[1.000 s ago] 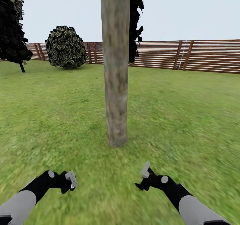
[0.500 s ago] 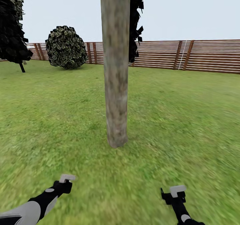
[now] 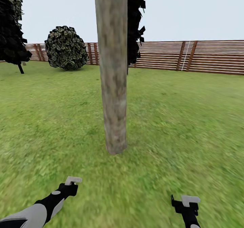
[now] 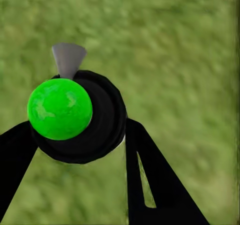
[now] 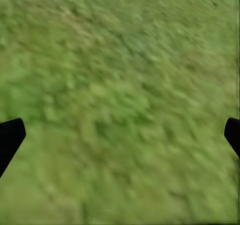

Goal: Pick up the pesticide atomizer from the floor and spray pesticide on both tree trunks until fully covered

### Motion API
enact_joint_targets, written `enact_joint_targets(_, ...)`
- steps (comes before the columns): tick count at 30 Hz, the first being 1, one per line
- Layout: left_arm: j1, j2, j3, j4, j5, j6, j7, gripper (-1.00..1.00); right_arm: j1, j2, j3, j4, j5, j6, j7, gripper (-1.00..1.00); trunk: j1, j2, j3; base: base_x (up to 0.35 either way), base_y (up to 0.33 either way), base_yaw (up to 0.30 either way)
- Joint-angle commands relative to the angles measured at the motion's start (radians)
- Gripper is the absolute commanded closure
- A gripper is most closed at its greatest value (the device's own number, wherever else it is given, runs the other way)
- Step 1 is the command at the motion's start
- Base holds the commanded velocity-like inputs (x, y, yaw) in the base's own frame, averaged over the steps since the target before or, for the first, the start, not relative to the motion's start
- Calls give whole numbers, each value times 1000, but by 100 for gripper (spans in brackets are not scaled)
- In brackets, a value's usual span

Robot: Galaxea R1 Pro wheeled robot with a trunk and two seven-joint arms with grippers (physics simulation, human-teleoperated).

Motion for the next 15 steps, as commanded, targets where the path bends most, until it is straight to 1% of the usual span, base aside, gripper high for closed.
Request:
enact_joint_targets(1,-1,0,4,1,-9,-4,-1,100,0,0,9,1,-22,-1,-3,-100,0,0,-1,197,-229,0)
enact_joint_targets(2,-1,0,4,1,-9,-4,-1,100,0,1,10,1,-37,-1,-2,-100,0,0,-1,178,-235,0)
enact_joint_targets(4,-1,-2,6,1,-9,-4,-2,100,0,2,10,1,-49,-1,-2,-100,0,0,-1,161,-241,0)
enact_joint_targets(5,-1,-11,6,1,-9,-4,-1,100,0,3,10,1,-51,-1,-3,-100,0,0,-1,153,-244,0)
enact_joint_targets(9,-1,-26,8,-1,-9,-4,2,100,0,4,10,2,-52,0,-4,-100,0,0,-1,201,-244,0)
enact_joint_targets(15,-1,-27,8,-1,-7,-4,3,100,0,5,10,3,-52,2,-4,-100,0,0,-1,274,-214,0)
